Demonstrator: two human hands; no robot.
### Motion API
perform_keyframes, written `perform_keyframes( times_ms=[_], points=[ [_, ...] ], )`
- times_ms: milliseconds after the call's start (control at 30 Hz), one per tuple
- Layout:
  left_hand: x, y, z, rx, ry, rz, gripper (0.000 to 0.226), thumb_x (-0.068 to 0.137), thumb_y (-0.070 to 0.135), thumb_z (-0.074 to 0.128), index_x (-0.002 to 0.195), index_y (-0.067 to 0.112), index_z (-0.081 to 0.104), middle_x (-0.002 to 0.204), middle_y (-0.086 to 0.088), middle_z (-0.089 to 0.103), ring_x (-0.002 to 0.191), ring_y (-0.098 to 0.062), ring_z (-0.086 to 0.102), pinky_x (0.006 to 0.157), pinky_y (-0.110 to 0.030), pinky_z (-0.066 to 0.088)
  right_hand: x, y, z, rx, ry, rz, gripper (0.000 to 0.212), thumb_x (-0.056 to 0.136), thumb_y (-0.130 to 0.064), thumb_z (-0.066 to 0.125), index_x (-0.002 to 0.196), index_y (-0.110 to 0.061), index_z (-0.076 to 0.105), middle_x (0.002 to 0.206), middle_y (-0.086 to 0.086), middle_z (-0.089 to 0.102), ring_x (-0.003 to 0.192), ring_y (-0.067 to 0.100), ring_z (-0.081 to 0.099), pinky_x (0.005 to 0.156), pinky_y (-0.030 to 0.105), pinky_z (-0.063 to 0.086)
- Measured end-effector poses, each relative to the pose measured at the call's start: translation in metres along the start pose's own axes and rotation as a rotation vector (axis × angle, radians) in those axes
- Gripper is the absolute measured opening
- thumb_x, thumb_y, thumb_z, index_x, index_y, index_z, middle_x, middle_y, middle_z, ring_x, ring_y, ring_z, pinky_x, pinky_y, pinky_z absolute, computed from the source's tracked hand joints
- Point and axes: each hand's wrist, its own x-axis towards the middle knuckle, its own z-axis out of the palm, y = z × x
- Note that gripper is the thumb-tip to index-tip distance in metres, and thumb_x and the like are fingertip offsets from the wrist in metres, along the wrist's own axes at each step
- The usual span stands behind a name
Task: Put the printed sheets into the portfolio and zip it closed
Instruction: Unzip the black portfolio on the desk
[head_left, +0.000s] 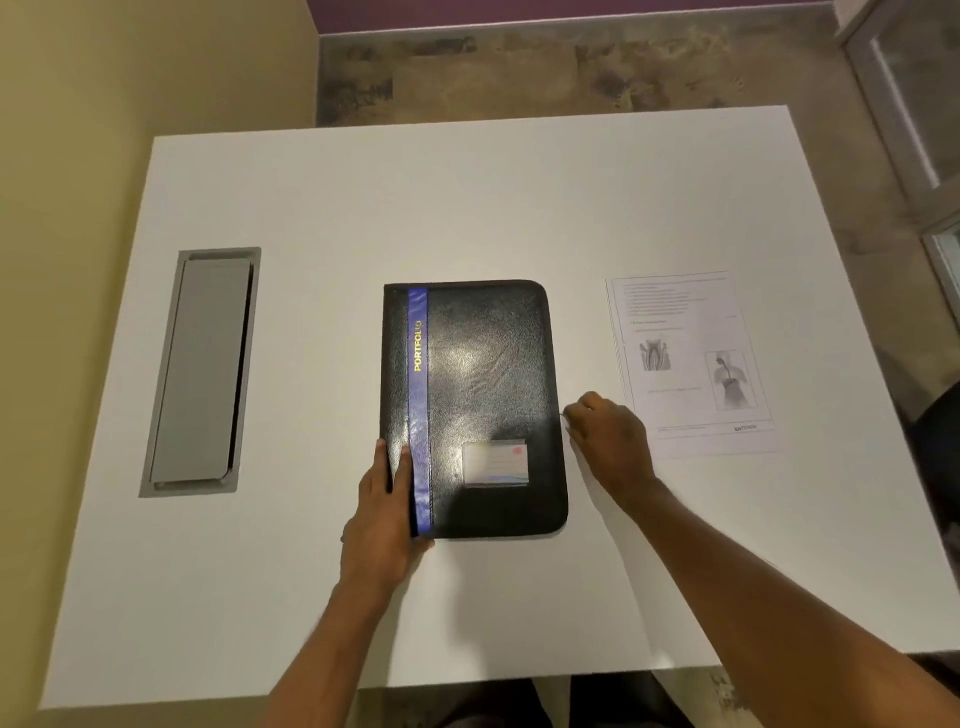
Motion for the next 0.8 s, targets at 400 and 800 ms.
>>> perform_keyframes(
  times_ms=[400, 800],
  points=[
    [0.002, 0.022, 0.008, -0.029, 0.016, -0.007, 0.130, 0.066, 0.041, 0.090, 0.163, 0.029, 0.006, 0.171, -0.007, 0.002, 0.152, -0.032, 0.016, 0.088, -0.054, 0.055, -0.085, 0.006, 0.023, 0.201, -0.008, 0.152, 0.011, 0.091, -0.013, 0.065, 0.090, -0.022, 0.070, 0.091, -0.006, 0.065, 0.076, 0.021, 0.065, 0.067, 0.038, 0.055],
    [0.014, 0.023, 0.023, -0.108, 0.018, 0.040, 0.142, 0.054, 0.044, 0.094, 0.163, 0.039, 0.001, 0.169, 0.002, 0.004, 0.145, -0.033, 0.040, 0.086, -0.051, 0.059, -0.152, -0.041, 0.044, 0.431, 0.171, 0.478, 0.013, 0.089, -0.008, 0.070, 0.085, -0.020, 0.070, 0.085, -0.008, 0.065, 0.065, 0.015, 0.061, 0.058, 0.029, 0.049]
  ],
)
